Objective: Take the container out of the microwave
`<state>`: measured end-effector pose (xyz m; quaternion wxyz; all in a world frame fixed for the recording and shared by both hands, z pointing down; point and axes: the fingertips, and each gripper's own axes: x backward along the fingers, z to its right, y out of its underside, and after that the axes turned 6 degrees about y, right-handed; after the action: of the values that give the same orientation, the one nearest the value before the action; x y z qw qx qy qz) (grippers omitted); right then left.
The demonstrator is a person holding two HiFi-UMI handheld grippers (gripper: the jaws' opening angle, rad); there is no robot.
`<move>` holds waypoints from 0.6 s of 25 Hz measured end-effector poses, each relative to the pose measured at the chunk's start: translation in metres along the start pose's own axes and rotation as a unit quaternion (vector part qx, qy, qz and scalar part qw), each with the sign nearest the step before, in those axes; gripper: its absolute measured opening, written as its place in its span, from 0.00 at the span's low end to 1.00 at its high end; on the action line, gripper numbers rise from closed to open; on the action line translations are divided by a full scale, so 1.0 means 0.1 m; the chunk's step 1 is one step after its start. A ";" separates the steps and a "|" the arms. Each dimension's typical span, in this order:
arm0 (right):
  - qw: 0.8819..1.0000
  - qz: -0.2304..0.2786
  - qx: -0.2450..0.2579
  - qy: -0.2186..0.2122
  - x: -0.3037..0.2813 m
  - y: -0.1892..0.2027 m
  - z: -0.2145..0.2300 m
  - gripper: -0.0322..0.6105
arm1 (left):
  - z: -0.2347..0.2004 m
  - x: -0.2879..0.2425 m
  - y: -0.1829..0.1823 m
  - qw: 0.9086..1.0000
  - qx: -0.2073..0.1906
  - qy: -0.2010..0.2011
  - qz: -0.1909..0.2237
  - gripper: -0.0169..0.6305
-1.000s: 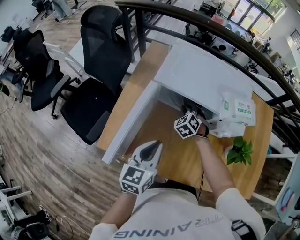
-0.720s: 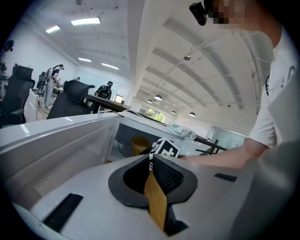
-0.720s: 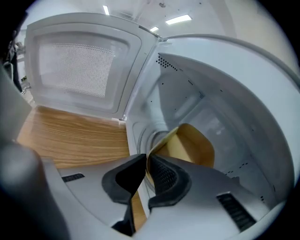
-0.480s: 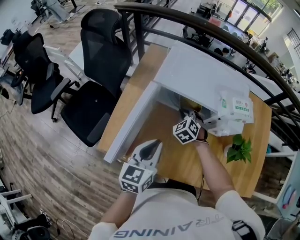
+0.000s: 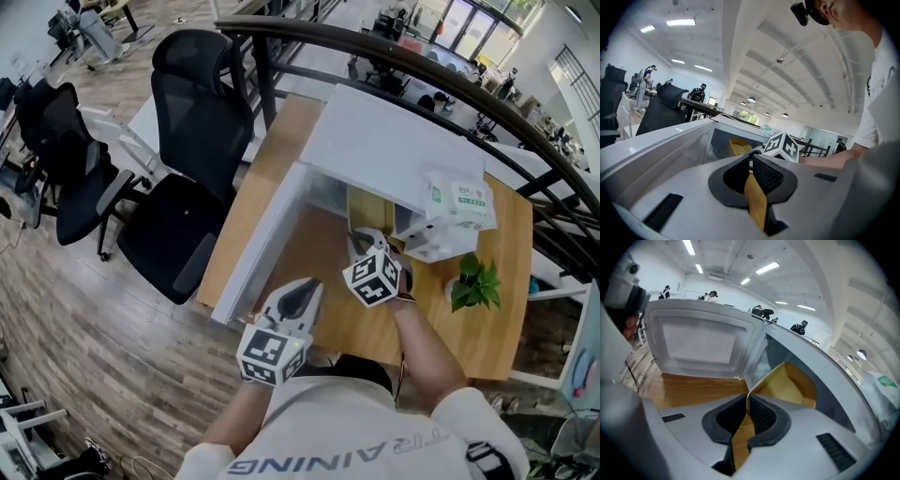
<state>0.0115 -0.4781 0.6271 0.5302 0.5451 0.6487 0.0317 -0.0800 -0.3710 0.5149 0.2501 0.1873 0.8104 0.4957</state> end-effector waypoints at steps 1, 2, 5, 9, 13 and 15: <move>1.000 0.002 -0.009 -0.003 0.07 -0.01 -0.03 0.11 | 0.00 0.01 0.00 1.000 -0.003 0.003 0.000 0.11; 1.000 0.004 -0.016 -0.005 0.14 -0.03 -0.06 0.11 | -0.01 0.03 -0.01 1.000 -0.006 0.005 0.001 0.11; 0.999 0.008 -0.030 -0.011 0.34 -0.07 -0.15 0.11 | -0.01 0.07 -0.07 1.000 -0.023 0.012 0.003 0.10; 0.999 0.011 -0.036 -0.020 0.60 -0.06 -0.28 0.11 | 0.05 0.11 -0.14 0.999 -0.042 0.021 0.005 0.11; 0.999 0.010 -0.029 -0.035 0.85 -0.01 -0.42 0.11 | 0.13 0.12 -0.16 0.999 -0.043 0.021 0.007 0.11; 0.999 0.011 -0.023 -0.040 0.96 0.04 -0.44 0.11 | 0.19 0.12 -0.16 0.999 -0.044 0.019 0.010 0.11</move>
<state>-0.0025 -0.3814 0.5859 0.5679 0.5404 0.6201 0.0307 -0.0794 -0.3578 0.4904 0.2379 0.1746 0.7907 0.5364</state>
